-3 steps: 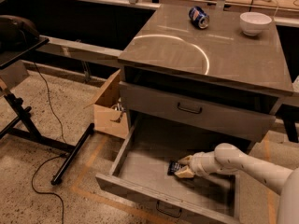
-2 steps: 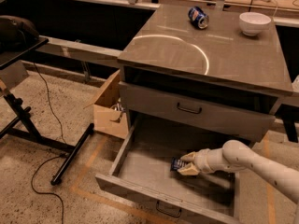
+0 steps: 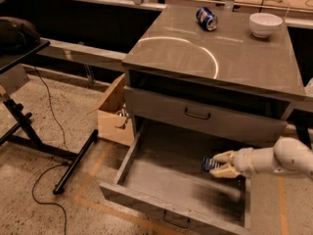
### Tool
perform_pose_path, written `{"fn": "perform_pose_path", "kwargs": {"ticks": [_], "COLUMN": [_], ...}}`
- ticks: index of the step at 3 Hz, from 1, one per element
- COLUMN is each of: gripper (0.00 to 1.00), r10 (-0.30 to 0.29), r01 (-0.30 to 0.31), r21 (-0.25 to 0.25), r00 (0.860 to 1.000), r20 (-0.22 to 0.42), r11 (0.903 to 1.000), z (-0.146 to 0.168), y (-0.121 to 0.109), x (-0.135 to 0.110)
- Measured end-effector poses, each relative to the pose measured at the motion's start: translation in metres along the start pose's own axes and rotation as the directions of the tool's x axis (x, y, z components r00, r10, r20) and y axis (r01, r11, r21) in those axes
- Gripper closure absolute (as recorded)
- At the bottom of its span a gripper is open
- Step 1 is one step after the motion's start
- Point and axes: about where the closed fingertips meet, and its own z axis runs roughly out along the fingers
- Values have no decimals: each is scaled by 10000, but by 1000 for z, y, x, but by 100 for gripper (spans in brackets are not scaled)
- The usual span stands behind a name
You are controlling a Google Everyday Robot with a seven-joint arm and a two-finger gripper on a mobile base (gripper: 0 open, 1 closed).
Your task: Pick rxbar blueberry from middle drawer and place on counter
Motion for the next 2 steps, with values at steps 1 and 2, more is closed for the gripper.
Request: {"fn": "perform_pose_path", "kwargs": {"ticks": [1, 2], "gripper": [100, 100], "r10": [157, 141], "r01": [-160, -142], "r21": [204, 68], "r00": [9998, 9997], "r20": [150, 188], "r11": [9997, 9999], "z": [-76, -95], "y": [8, 15], "x": [-20, -28]}}
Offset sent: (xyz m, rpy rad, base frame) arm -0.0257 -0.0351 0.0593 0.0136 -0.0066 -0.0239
